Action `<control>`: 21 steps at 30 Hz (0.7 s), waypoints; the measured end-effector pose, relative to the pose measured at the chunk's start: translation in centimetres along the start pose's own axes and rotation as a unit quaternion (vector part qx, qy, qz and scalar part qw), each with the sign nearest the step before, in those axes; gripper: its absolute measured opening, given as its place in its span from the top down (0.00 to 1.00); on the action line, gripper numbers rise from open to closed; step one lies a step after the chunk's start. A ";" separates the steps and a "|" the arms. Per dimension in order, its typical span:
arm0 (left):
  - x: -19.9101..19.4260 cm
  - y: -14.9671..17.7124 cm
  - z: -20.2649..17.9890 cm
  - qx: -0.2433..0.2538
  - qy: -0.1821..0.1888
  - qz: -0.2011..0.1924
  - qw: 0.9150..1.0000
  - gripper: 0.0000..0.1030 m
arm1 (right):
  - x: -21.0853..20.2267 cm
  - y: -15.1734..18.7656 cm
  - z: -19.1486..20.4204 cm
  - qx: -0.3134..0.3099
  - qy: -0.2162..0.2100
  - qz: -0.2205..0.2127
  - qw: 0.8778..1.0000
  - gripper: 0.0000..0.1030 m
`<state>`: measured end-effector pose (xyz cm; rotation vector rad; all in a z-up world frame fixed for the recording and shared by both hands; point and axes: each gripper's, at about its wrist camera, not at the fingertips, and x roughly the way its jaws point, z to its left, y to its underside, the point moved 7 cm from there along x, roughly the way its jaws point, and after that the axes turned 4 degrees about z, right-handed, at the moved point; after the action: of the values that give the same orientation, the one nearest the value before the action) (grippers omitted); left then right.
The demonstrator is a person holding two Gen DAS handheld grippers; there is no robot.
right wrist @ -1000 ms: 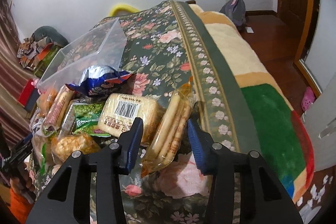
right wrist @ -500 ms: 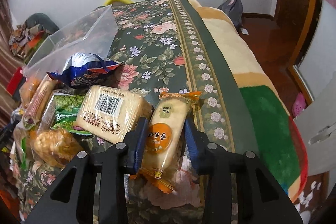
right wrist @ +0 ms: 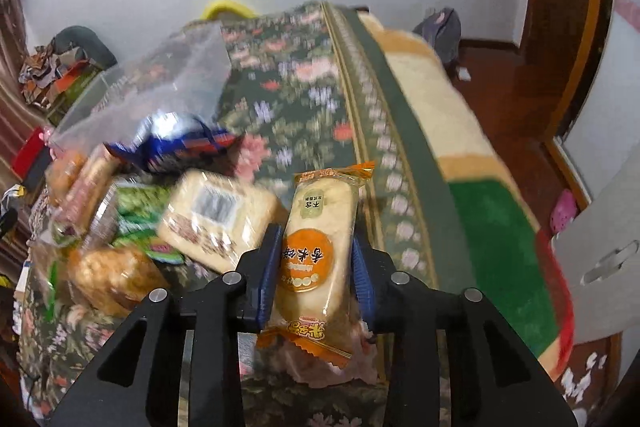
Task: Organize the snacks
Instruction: 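Carry the chip bag and cake into the clear box and open both tools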
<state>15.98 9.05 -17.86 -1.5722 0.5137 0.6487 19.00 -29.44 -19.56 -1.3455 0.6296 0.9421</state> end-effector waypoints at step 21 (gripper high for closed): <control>2.9 -10.1 -3.9 0.016 0.041 -0.032 0.999 0.43 | -2.5 -10.2 13.1 -0.110 -0.106 -0.100 0.983 0.70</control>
<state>25.26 6.39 -12.18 -1.5841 0.5300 0.5270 24.63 -16.72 -10.10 -1.4489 0.2281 0.9936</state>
